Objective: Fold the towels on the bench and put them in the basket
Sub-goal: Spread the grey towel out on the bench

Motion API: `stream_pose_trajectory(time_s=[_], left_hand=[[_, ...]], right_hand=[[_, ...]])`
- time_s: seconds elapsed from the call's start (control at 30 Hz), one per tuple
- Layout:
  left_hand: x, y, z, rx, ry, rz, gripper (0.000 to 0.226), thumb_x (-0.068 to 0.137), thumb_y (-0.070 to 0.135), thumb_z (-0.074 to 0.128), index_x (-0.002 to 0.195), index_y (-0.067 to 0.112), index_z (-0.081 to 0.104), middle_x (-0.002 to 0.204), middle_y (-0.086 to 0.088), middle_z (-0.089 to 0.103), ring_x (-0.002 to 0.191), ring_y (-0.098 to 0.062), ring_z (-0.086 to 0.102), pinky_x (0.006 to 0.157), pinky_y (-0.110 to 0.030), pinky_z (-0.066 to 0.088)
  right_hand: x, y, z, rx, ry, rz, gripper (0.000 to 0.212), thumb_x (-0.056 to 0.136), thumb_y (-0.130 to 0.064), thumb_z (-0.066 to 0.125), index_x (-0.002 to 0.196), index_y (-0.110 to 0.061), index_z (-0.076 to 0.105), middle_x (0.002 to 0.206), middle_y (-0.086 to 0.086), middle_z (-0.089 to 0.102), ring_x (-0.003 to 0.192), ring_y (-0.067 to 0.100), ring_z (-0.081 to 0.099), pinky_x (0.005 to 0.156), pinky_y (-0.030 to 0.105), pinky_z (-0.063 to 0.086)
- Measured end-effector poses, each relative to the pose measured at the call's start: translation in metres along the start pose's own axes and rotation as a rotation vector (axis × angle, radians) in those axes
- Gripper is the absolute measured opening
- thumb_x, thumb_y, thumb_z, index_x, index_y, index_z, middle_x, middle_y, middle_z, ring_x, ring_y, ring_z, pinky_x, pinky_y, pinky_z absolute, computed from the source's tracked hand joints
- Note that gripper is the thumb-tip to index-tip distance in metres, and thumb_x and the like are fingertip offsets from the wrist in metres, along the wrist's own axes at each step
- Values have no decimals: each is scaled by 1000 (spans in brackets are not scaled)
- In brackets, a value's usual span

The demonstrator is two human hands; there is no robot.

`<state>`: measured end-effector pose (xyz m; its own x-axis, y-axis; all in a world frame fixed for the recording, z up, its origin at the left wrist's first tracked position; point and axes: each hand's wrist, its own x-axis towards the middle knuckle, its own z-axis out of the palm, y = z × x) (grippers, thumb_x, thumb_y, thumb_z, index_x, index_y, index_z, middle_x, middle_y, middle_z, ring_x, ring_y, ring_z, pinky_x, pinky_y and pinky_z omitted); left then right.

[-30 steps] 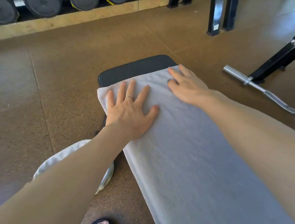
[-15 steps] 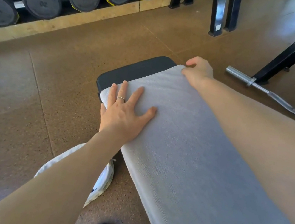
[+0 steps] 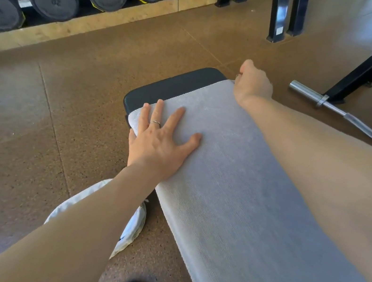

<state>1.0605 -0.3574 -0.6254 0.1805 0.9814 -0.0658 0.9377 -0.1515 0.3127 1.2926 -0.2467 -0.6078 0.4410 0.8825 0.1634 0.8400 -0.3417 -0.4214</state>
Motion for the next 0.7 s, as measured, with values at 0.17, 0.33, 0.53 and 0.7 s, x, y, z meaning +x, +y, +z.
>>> stream_pose_trajectory(time_s=[0.17,0.33,0.53,0.7], left_hand=[[-1,4,-3,31,-27,-22,86,80,90,21,155,49,10,168,10,-10,152,-16,-20,121,-56,14],[0,7,-14,177,-110,-47,87,80,91,11,155,48,1,168,6,-13,153,-22,-18,118,-64,9],[-53,57,-35,329,-75,86,85,91,78,7,160,30,-3,168,-7,-9,154,-30,-10,121,-61,-3],[-174,120,-22,322,-258,410,72,96,65,38,155,25,25,162,-10,16,149,-29,14,120,-46,18]], right_hand=[[-52,4,-9,-106,135,-435,30,104,-25,41,124,-10,57,120,14,59,107,38,55,83,42,40],[-109,48,-30,-258,-242,-342,55,104,-49,17,154,-27,26,158,9,29,145,28,26,115,45,27],[-193,82,-115,-105,-225,-202,56,107,-48,18,160,-30,19,166,8,19,152,25,16,123,40,15],[-281,150,-142,-271,-307,-167,45,103,-40,28,142,-24,43,131,12,49,126,34,45,103,46,38]])
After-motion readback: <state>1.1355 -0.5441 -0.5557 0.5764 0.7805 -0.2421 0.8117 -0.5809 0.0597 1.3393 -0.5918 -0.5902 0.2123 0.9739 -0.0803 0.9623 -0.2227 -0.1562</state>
